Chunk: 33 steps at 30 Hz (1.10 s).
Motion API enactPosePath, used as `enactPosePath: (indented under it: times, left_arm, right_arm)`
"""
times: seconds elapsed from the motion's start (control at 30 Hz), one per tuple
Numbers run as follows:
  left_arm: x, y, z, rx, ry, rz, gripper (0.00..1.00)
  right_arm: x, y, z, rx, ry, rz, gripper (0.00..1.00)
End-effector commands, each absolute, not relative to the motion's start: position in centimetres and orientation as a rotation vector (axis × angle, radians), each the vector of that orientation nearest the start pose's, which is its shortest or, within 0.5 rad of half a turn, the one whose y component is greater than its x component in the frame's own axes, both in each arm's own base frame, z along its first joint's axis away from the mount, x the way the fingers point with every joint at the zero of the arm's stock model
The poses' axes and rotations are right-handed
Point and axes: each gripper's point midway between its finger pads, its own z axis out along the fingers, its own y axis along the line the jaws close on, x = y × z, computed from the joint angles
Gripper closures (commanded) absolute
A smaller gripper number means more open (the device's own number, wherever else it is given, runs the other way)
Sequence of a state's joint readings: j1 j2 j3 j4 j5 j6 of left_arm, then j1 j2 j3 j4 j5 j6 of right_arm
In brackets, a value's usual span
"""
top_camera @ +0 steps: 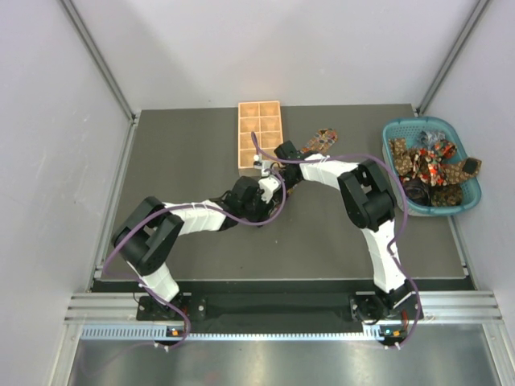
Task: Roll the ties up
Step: Roll the tie
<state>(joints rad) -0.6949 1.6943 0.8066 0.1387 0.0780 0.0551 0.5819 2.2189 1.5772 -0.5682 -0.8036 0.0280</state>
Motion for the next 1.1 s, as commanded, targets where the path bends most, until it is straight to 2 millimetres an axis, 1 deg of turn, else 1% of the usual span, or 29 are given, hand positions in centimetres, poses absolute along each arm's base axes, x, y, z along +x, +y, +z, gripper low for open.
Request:
enactPosePath:
  times: [0.0,0.07,0.13,0.3,0.33,0.37,0.4,0.43,0.5,0.53,0.77,0.8,0.93,0.97,1.0,1.07]
  left_arm:
    - [29.7,-26.7,1.7,0.915,2.242,-0.405,0.48]
    - [29.7,-26.9,1.6,0.913,2.25,-0.407,0.55]
    - [29.3,-26.9,1.4,0.925,2.262,-0.405,0.59]
    - [28.2,-27.3,1.0,0.942,2.285,-0.387,0.66]
    - [28.1,-27.5,1.1,0.934,2.289,-0.395,0.67]
    - [27.4,-27.2,0.5,0.949,2.321,-0.386,0.68]
    - [27.4,-27.1,0.5,0.951,2.326,-0.384,0.69]
    - [27.3,-26.9,0.3,0.911,2.361,-0.377,0.71]
    - [26.9,-26.5,-0.3,0.901,2.421,-0.351,0.74]
    - [27.0,-26.6,-0.3,0.88,2.435,-0.354,0.76]
    - [26.0,-26.5,-1.9,0.851,2.515,-0.37,0.79]
    - [25.9,-26.5,-2.0,0.845,2.524,-0.37,0.79]
    - [25.7,-26.4,-2.1,0.848,2.535,-0.372,0.8]
    - [25.7,-26.3,-2.2,0.846,2.538,-0.368,0.8]
    - [25.7,-26.3,-2.3,0.847,2.537,-0.366,0.81]
    - [25.7,-26.2,-2.5,0.852,2.543,-0.357,0.82]
  right_arm:
    - [33.0,31.4,-3.4,-1.012,2.649,0.825,0.99]
    - [33.0,31.4,-3.4,-1.011,2.651,0.822,0.97]
    - [32.9,31.3,-3.5,-1.007,2.654,0.816,0.95]
    - [32.9,31.4,-3.2,-0.986,2.653,0.825,0.86]
    - [32.8,31.6,-2.6,-0.987,2.636,0.846,0.82]
    - [32.7,31.7,-2.4,-0.987,2.627,0.86,0.81]
    - [32.6,31.9,-1.8,-0.985,2.605,0.882,0.79]
    - [32.6,31.9,-1.6,-0.979,2.598,0.889,0.77]
    - [32.8,31.9,-0.9,-0.959,2.58,0.919,0.75]
    - [32.8,31.9,-0.9,-0.952,2.58,0.925,0.74]
    - [33.0,31.8,-0.2,-0.933,2.553,0.953,0.65]
    - [33.2,32.0,0.4,-0.898,2.549,0.972,0.62]
    - [33.6,31.9,1.2,-0.857,2.526,1.003,0.59]
    - [33.4,31.7,1.1,-0.838,2.533,1.011,0.59]
    - [33.9,31.6,1.9,-0.822,2.503,1.025,0.57]
    - [34.1,31.4,2.1,-0.786,2.492,1.043,0.56]
